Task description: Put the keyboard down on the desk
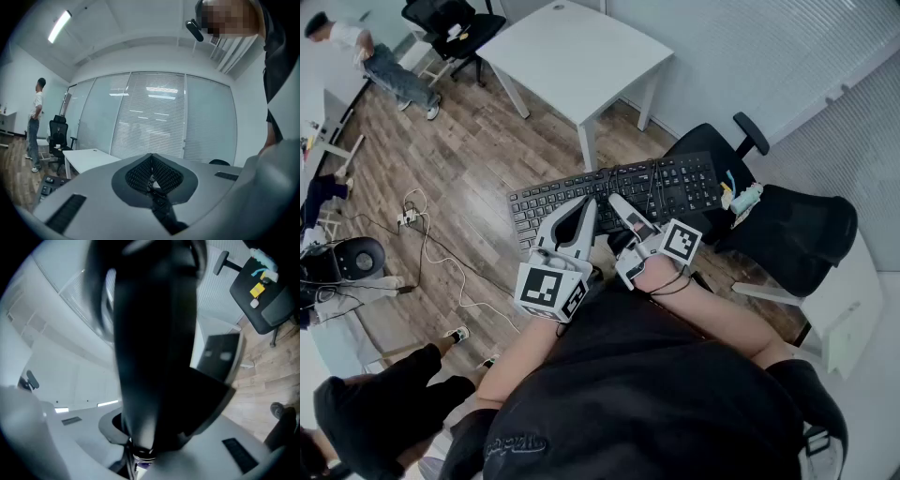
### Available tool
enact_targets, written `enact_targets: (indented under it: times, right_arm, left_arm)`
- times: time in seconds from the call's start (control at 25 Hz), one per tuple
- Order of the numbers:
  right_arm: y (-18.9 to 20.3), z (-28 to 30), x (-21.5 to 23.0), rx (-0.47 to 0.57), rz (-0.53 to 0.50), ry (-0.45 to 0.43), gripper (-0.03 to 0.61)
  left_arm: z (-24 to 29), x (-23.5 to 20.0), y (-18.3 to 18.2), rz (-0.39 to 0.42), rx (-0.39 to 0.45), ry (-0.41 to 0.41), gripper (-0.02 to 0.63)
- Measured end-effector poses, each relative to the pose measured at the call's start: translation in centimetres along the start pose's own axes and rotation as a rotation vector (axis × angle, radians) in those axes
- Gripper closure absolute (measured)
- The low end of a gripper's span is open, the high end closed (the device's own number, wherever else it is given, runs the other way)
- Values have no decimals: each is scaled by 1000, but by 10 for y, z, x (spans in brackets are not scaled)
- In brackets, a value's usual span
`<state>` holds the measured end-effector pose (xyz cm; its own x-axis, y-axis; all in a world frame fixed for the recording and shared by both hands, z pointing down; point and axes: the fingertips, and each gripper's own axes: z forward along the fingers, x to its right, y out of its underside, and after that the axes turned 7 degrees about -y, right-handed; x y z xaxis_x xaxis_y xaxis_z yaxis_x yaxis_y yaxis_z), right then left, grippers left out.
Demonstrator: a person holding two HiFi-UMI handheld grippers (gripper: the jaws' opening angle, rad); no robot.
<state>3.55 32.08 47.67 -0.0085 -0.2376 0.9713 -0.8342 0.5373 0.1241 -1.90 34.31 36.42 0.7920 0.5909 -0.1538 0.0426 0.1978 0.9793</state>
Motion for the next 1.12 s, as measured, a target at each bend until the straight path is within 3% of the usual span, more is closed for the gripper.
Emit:
enact_targets:
  times: [0.52,0.76,0.92,1.12]
  right_arm:
    - [6,17,9,3,0,-9,480]
    - [17,94,12,35,-15,8,479]
    - [19,131,7,52,-47,-15,479]
    - [36,162,16,61,-29,-18,479]
  left_arm:
    - [1,-19,8,1,3,3,598]
    - [9,-94,-19,-12,14,42,598]
    - [16,-124,-38,22,29,69,598]
    - [12,-156,-36,20,18,89,598]
